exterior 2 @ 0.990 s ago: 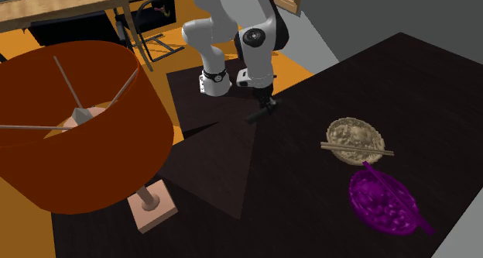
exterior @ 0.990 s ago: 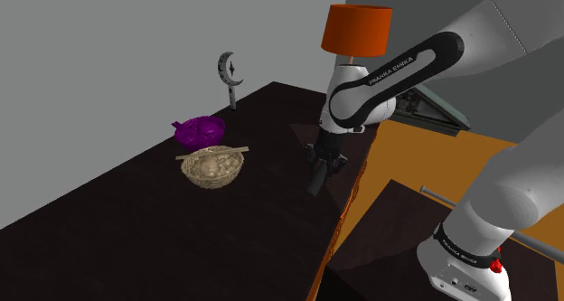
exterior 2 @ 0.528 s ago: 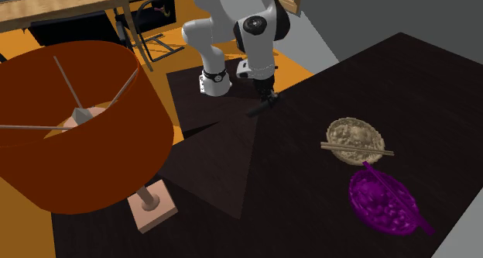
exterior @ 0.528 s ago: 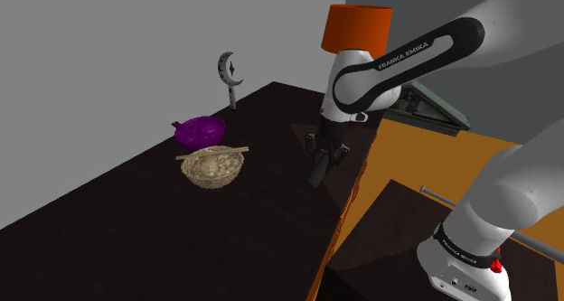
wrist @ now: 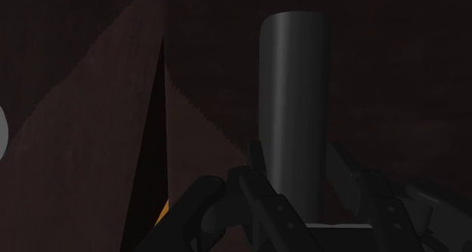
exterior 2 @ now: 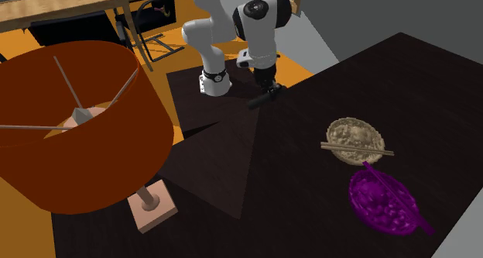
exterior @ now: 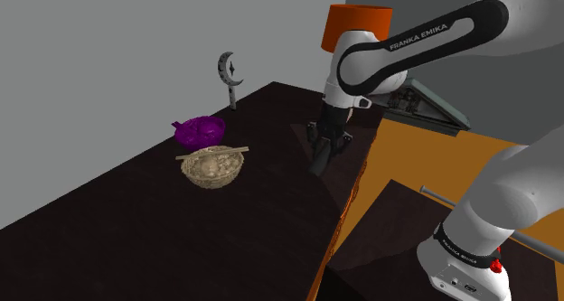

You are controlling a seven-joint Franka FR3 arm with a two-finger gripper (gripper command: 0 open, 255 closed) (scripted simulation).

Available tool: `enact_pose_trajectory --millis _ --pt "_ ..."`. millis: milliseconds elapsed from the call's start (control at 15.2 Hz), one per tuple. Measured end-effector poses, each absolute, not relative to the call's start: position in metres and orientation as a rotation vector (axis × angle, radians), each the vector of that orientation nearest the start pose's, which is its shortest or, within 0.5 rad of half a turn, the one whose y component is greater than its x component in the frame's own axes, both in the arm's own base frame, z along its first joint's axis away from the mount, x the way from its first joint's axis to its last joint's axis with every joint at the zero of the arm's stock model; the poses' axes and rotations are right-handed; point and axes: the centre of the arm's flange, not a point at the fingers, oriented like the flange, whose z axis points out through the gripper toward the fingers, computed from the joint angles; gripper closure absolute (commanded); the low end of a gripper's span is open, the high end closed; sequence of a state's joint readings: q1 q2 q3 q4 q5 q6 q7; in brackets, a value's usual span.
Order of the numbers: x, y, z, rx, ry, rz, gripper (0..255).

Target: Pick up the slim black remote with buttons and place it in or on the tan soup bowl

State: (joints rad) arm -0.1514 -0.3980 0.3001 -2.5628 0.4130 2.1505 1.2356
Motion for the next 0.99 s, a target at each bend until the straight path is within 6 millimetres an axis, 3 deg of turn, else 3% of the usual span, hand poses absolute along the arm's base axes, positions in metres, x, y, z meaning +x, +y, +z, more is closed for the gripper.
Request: enact_pose_trajectory --millis 528,990 --pt "0.400 0.074 0.437 -2.323 1.845 0.232 255" --pt "0.460 0.126 0.437 -2.325 1.845 0.232 255"
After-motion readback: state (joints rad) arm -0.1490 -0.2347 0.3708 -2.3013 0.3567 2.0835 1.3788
